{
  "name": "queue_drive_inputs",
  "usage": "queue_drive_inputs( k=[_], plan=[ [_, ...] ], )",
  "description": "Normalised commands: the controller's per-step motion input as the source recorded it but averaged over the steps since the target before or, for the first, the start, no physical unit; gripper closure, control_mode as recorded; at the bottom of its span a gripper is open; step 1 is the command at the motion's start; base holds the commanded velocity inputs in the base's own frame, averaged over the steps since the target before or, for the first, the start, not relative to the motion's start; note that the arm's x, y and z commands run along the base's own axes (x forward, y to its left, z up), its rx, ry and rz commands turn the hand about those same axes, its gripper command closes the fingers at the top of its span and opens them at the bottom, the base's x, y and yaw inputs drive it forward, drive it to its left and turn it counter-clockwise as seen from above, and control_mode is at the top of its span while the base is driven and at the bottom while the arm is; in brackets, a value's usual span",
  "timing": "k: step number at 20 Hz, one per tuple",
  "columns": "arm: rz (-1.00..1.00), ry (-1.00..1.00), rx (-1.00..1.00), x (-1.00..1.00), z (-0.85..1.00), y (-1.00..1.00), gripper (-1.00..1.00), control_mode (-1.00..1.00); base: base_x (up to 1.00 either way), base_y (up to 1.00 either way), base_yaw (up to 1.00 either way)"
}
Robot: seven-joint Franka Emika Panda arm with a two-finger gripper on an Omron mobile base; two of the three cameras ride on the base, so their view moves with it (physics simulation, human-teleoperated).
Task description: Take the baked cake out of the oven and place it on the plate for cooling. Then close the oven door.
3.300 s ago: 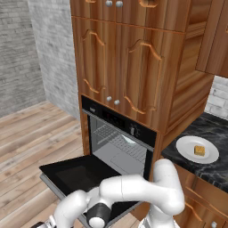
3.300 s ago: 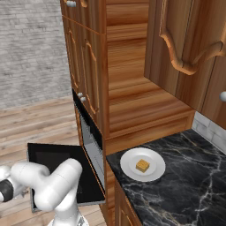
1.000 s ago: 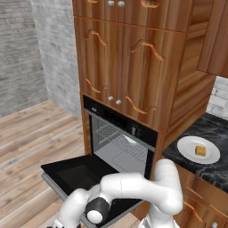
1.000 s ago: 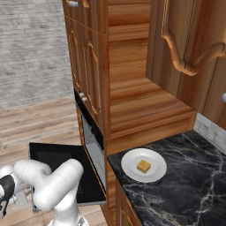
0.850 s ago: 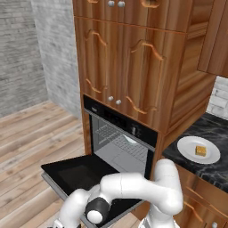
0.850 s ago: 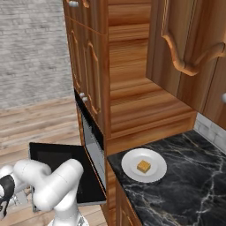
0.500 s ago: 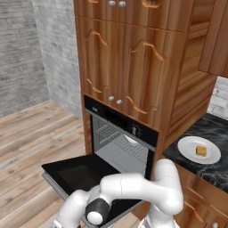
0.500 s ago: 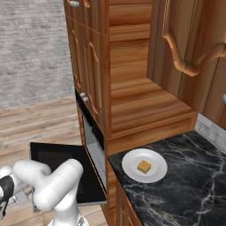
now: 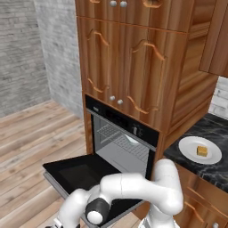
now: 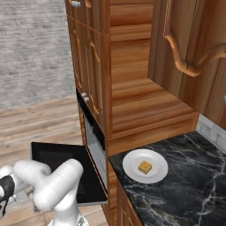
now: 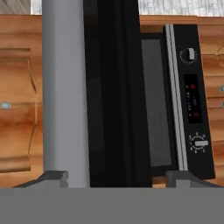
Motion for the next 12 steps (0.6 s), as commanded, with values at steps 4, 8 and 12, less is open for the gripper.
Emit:
queue_drive_inputs(
  k=[4, 8, 12],
  plan=[
    [-0.03, -0.01, 0.0, 0.38, -0.39, -0.36, -1.0, -1.0, 0.0, 0.0, 0.0],
    [-0.01, -0.02, 0.0, 0.39, -0.31, -0.34, -1.0, -1.0, 0.0, 0.0, 0.0],
    [0.0, -0.02, 0.0, 0.16, -0.24, -0.17, -1.0, -1.0, 0.0, 0.0, 0.0]
  ],
)
